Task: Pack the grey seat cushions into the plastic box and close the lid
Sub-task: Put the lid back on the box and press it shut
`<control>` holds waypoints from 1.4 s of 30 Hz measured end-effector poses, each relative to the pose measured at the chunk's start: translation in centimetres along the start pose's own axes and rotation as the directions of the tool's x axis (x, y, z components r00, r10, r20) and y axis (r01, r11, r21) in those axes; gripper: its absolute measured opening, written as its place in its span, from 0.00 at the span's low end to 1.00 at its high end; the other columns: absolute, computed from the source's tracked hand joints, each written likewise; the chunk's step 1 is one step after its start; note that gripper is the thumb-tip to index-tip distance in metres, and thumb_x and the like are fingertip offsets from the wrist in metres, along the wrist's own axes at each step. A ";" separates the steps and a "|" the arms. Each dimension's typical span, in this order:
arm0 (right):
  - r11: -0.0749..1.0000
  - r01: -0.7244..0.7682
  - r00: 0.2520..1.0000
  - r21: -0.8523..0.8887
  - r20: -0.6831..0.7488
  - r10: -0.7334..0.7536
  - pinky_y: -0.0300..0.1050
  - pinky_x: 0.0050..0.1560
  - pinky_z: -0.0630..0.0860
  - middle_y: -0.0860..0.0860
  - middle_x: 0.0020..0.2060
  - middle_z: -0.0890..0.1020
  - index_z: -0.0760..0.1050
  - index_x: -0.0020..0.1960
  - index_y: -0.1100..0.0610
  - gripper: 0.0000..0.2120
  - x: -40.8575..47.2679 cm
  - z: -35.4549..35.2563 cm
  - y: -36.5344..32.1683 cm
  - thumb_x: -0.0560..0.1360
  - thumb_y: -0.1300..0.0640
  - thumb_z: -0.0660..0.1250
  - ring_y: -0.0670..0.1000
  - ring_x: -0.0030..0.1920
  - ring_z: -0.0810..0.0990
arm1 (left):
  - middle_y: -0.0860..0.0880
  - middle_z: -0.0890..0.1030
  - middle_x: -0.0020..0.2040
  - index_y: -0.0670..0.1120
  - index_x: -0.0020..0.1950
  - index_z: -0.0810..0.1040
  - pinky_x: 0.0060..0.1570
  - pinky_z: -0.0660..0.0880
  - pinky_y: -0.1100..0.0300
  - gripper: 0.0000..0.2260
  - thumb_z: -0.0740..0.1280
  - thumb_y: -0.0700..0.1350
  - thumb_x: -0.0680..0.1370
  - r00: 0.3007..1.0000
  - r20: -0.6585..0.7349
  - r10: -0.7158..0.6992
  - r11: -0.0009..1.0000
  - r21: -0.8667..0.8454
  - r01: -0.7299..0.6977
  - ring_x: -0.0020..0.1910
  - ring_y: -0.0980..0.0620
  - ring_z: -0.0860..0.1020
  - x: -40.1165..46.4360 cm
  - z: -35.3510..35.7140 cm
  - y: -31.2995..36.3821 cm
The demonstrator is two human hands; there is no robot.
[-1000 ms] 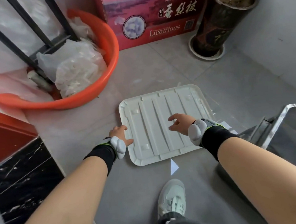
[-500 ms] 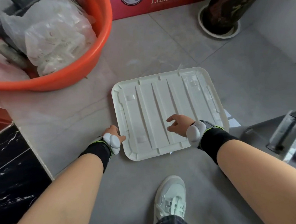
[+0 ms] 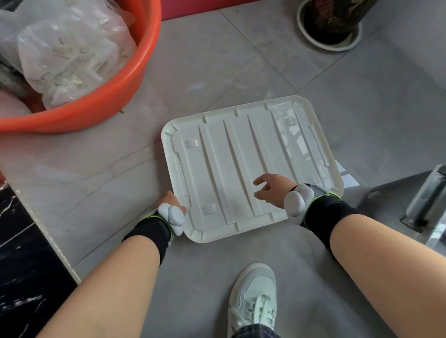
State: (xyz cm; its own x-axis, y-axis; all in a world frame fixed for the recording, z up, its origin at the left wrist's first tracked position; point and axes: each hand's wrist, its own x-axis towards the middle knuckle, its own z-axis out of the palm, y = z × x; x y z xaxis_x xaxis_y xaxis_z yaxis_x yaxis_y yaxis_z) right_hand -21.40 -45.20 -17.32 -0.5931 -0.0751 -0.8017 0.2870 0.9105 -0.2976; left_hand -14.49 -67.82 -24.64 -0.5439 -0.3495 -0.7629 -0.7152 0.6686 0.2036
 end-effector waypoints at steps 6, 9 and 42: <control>0.999 0.035 0.999 -0.010 -0.033 -0.035 0.41 0.47 0.68 0.51 0.49 0.76 0.70 0.66 0.55 0.19 -2.3 -1.6 -1.0 0.76 0.55 0.64 0.51 0.46 0.73 | 0.36 0.72 0.64 0.33 0.64 0.63 0.55 0.71 0.52 0.21 0.64 0.43 0.77 0.996 0.067 0.062 0.998 -0.011 -0.062 0.61 0.38 0.74 -2.9 -2.6 0.5; 0.998 0.059 0.996 -0.020 -0.060 -0.060 0.41 0.46 0.68 0.52 0.49 0.77 0.71 0.66 0.55 0.18 -4.4 -2.9 -2.2 0.76 0.55 0.64 0.51 0.45 0.74 | 0.36 0.70 0.68 0.33 0.68 0.60 0.61 0.70 0.51 0.24 0.64 0.44 0.78 0.995 0.058 0.086 0.996 -0.017 -0.085 0.65 0.37 0.72 -5.2 -4.5 1.7; 0.825 0.176 0.939 0.537 -0.342 0.022 0.46 0.48 0.77 0.55 0.46 0.81 0.78 0.57 0.62 0.25 -22.1 -19.5 -4.9 0.73 0.42 0.62 0.57 0.47 0.80 | 0.51 0.71 0.37 0.47 0.50 0.63 0.29 0.74 0.59 0.15 0.69 0.39 0.73 0.751 0.049 0.659 0.719 -0.332 -0.610 0.30 0.53 0.72 -30.8 -13.7 24.0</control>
State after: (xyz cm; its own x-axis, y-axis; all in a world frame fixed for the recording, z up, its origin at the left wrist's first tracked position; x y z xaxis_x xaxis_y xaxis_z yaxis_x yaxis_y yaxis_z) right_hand -24.35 -40.06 12.00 -0.8080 0.0886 -0.5824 0.5362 0.5200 -0.6648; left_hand -20.90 -49.99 12.15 -0.8578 0.2108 -0.4688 -0.3288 0.4760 0.8157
